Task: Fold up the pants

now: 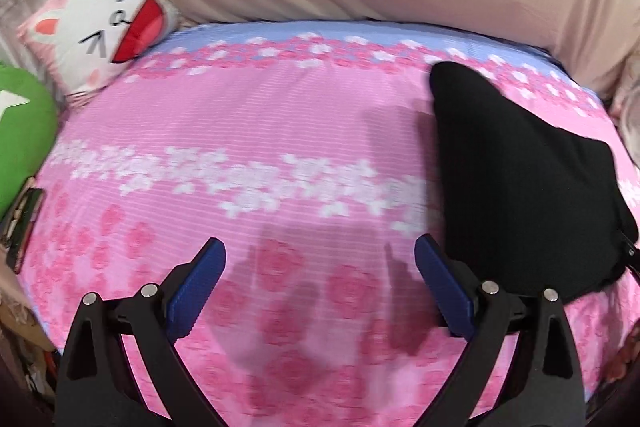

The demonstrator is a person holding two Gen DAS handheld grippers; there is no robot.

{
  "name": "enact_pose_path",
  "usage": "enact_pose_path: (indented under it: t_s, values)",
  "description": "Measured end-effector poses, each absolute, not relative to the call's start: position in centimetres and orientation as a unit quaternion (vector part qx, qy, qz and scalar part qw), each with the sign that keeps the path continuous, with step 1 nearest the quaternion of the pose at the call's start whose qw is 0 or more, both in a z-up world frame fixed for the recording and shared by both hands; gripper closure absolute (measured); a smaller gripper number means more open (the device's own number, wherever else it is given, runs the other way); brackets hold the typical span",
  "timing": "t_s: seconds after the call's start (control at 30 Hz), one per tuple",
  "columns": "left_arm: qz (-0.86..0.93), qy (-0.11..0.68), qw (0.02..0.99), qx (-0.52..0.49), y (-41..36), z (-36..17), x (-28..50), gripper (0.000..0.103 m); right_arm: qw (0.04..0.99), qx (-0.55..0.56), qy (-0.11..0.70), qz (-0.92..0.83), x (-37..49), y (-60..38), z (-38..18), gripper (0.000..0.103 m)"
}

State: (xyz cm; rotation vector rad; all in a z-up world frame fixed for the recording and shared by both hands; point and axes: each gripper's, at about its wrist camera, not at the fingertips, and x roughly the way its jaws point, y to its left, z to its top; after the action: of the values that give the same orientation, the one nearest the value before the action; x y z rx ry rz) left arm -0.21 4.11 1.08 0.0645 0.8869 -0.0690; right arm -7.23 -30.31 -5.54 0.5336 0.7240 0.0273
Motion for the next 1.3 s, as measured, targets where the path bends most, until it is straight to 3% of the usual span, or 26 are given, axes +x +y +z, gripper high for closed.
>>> enact_pose_path:
  t_s: [0.17, 0.23, 0.37, 0.53, 0.63, 0.67, 0.7, 0.77, 0.93, 1.03, 1.1, 1.17, 1.3]
  values:
    - [-0.097, 0.443, 0.891, 0.006, 1.7, 0.6, -0.6, 0.01, 0.914, 0.225, 0.337, 0.005, -7.5, -29.9, -2.8, 0.072]
    - [-0.108, 0.451, 0.886, -0.001, 0.8, 0.1, -0.4, 0.01, 0.916, 0.228, 0.33, 0.001, -8.2, -30.4, -2.2, 0.061]
    - [-0.144, 0.465, 0.873, -0.023, -0.5, -0.9, 0.5, 0.01, 0.912, 0.245, 0.328, 0.008, -7.8, -30.7, -2.5, 0.057]
    - [-0.163, 0.476, 0.863, -0.039, -1.5, -1.2, 1.0, 0.01, 0.918, 0.217, 0.332, 0.005, -4.4, -30.7, -2.0, 0.038]
    - [-0.157, 0.466, 0.871, -0.022, -1.9, -1.0, 0.9, 0.01, 0.912, 0.205, 0.356, 0.006, -1.3, -30.7, -2.8, 0.039]
    - [-0.156, 0.465, 0.871, -0.022, -1.9, -1.0, 1.0, 0.01, 0.91, 0.199, 0.365, 0.01, -0.4, -30.5, -3.2, 0.05]
    - [-0.155, 0.467, 0.87, -0.025, -1.9, -1.1, 1.2, 0.01, 0.905, 0.187, 0.381, 0.009, 0.6, -29.8, -3.9, 0.079]
    - [-0.155, 0.468, 0.87, -0.027, -1.8, -1.0, 1.5, 0.01, 0.909, 0.185, 0.373, 0.015, 0.5, -29.2, -3.3, 0.08]
    - [-0.172, 0.463, 0.869, -0.034, -1.9, -0.7, 1.8, 0.009, 0.939, 0.145, 0.309, -0.036, -3.4, -30.1, 0.5, 0.079]
    - [-0.167, 0.465, 0.869, -0.03, -2.7, -1.1, 2.1, 0.008, 0.91, 0.149, 0.384, -0.048, -2.3, -31.1, -3.9, 0.066]
    - [-0.171, 0.472, 0.864, -0.029, -3.2, -1.3, 2.0, 0.008, 0.914, 0.177, 0.364, -0.039, -4.0, -31.0, -3.3, 0.061]
    - [-0.172, 0.472, 0.864, -0.024, -3.5, -1.4, 1.6, 0.008, 0.922, 0.166, 0.346, -0.045, -5.6, -30.4, -2.1, 0.046]
    - [-0.172, 0.476, 0.862, -0.019, -4.0, -2.0, 1.4, 0.007, 0.918, 0.173, 0.357, -0.027, -7.5, -29.7, -2.2, 0.044]
